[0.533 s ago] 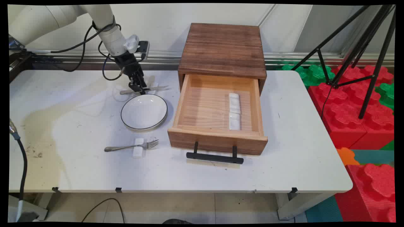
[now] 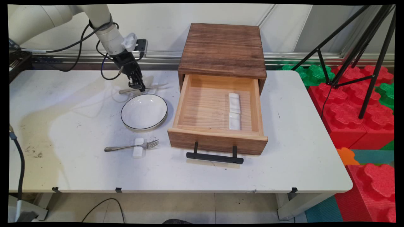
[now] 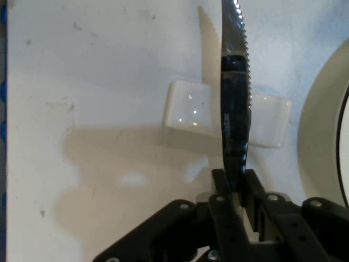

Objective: Place the picked object into the drawer

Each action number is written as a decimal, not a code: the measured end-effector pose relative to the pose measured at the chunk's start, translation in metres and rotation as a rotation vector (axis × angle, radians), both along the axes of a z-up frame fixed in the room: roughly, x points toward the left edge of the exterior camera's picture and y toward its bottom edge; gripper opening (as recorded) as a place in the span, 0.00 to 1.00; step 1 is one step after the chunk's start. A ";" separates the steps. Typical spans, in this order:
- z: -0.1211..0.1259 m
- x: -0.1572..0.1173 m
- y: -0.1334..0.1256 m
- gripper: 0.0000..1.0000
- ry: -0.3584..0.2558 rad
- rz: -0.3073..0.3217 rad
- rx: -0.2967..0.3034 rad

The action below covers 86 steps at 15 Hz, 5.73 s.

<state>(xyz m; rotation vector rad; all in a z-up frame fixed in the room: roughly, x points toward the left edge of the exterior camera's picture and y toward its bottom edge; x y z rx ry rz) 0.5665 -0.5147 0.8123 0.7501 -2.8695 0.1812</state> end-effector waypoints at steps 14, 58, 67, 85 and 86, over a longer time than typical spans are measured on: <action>0.092 -0.004 0.050 0.00 -0.013 0.297 -0.193; 0.142 -0.353 0.052 0.00 0.067 0.088 -0.205; 0.084 -0.371 0.016 0.00 0.037 0.064 -0.179; 0.019 -0.373 -0.001 1.00 -0.003 0.028 -0.135; 0.017 -0.373 -0.001 1.00 -0.002 0.027 -0.136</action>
